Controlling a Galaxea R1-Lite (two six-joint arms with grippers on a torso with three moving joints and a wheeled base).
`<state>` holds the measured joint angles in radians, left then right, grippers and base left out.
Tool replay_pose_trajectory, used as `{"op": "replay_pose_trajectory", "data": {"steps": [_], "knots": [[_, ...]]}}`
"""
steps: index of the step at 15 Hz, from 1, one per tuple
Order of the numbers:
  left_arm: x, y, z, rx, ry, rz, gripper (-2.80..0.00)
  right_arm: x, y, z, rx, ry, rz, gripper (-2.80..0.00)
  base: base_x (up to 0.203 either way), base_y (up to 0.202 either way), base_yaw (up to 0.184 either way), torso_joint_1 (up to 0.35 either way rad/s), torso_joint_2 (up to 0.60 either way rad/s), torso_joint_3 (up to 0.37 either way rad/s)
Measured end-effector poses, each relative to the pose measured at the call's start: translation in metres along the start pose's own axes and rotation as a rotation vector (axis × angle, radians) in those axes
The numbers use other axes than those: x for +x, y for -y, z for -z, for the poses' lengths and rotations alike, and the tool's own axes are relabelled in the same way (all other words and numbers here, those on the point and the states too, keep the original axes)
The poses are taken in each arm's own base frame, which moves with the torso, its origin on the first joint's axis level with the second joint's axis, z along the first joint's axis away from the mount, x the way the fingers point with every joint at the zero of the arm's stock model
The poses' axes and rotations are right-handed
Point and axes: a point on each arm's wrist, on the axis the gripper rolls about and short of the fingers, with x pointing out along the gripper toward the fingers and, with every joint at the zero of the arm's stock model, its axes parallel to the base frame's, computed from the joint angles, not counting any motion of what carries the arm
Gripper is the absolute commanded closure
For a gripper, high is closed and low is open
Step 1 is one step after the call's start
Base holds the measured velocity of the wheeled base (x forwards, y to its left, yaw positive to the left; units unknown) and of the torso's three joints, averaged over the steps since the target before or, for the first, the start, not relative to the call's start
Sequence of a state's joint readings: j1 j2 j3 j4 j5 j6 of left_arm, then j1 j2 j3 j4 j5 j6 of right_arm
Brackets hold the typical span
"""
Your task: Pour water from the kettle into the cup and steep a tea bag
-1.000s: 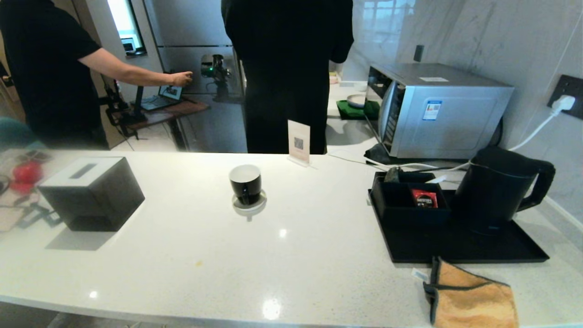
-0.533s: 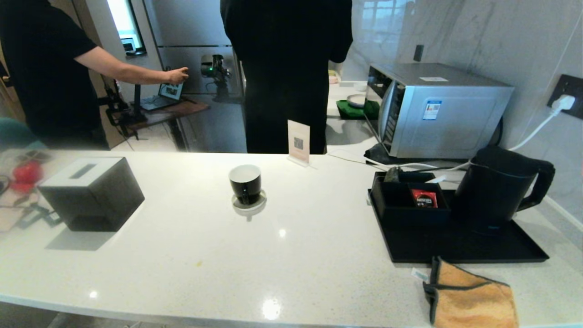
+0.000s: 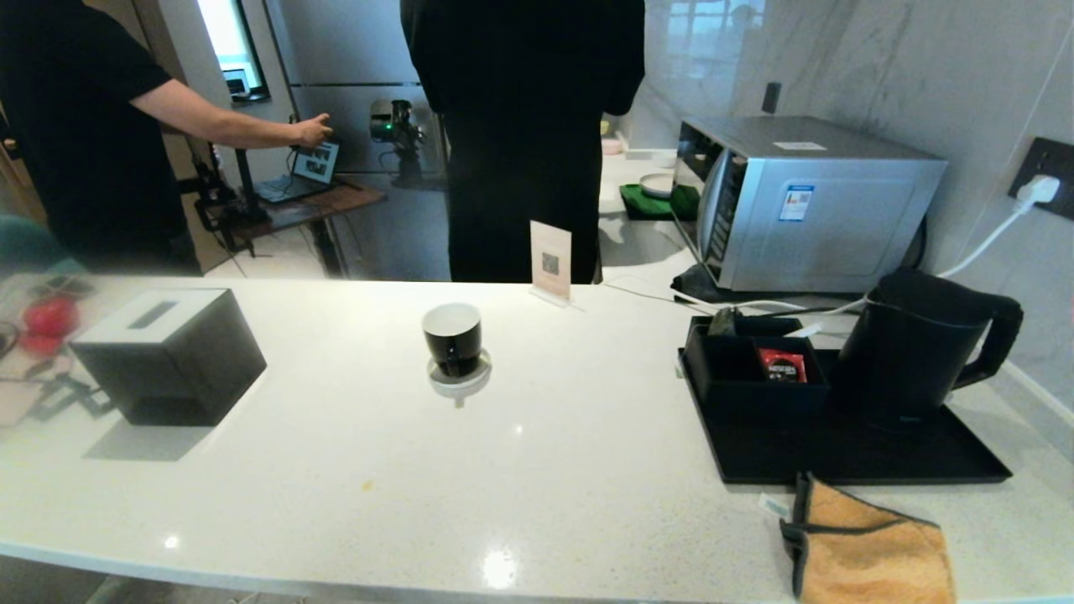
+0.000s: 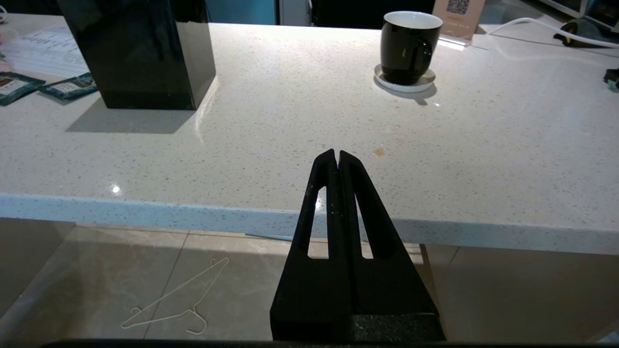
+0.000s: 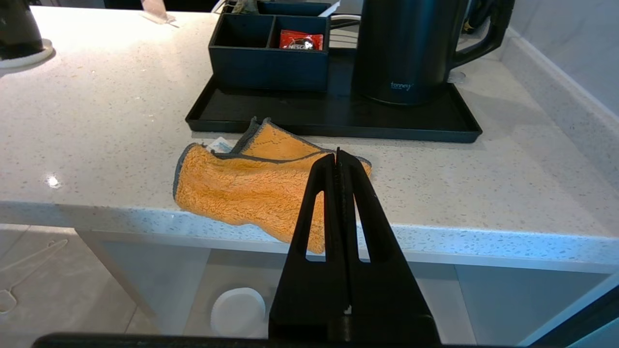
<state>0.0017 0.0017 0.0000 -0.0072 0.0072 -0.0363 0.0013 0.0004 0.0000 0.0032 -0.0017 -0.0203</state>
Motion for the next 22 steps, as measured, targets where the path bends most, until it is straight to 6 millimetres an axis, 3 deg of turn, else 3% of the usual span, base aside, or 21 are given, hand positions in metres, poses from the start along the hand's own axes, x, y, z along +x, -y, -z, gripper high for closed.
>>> {"op": "replay_pose_trajectory", "data": {"steps": [6,10,16,22], "knots": [[0.000,0.000,0.000,0.000,0.000,0.000,0.00,0.001,0.000,-0.006,-0.019,0.009,0.002,0.00,0.000,0.000,0.000,0.000,0.00,0.000],[0.000,0.000,0.000,0.000,0.000,0.000,0.00,0.010,0.001,-0.041,0.006,0.016,0.046,0.00,0.000,0.000,0.000,0.000,0.00,0.000],[0.000,0.000,0.000,0.000,0.000,0.000,0.00,0.058,0.012,-0.105,0.062,-0.071,0.312,0.00,0.000,0.000,0.000,0.000,0.00,0.000],[0.000,0.000,0.000,-0.001,0.000,0.000,0.00,0.107,0.056,-0.117,0.061,-0.250,0.630,0.00,0.000,0.000,0.000,0.000,0.00,0.000]]}}
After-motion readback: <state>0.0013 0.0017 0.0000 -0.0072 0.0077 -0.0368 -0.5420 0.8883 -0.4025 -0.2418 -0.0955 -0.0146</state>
